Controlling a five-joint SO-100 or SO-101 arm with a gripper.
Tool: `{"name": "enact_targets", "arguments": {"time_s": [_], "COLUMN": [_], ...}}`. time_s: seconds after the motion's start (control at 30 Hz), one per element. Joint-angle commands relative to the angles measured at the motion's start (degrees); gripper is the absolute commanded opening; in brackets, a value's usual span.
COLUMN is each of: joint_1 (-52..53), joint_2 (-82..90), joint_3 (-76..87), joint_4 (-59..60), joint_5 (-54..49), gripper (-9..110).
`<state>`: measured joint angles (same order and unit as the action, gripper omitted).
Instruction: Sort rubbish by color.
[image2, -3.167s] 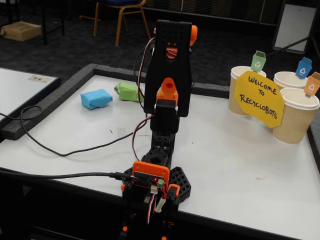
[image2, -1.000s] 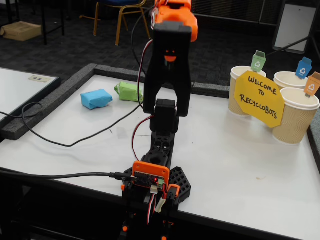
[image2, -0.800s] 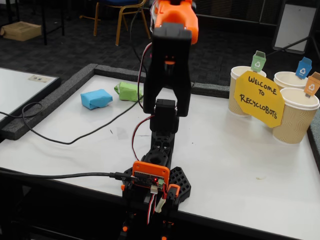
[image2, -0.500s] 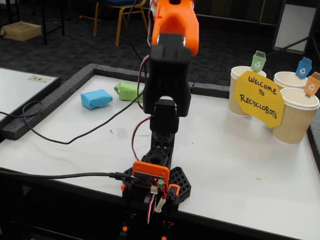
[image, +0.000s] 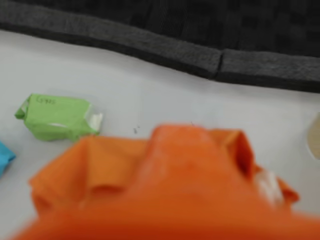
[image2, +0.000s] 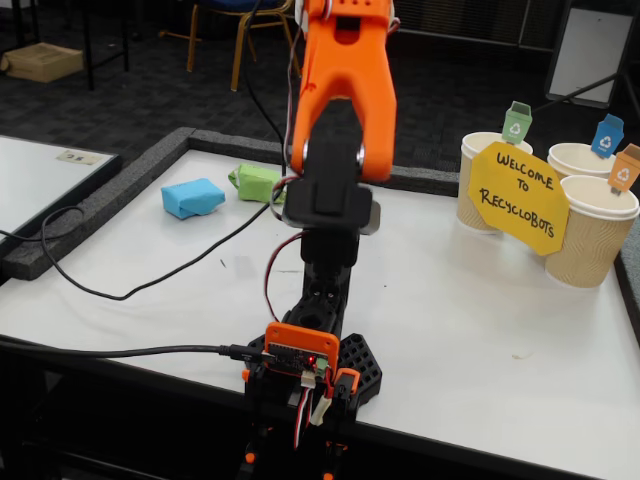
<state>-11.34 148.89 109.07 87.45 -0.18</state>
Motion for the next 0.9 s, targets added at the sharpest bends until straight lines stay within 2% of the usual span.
{"name": "enact_targets", "arguments": {"time_s": [0.0, 0.23, 0.67, 0.87], "joint_1": [2.29, 5.45, 41.48, 46.05], "joint_2": [4.75, 11.87, 12.04, 12.04], "joint_3": [-0.88, 2.20, 2.99, 3.96], "joint_4": [0.18, 0.44, -8.17, -9.58], "joint_5": [-1.14, -3.96, -5.89, -5.89], "gripper": [0, 0, 0, 0]}}
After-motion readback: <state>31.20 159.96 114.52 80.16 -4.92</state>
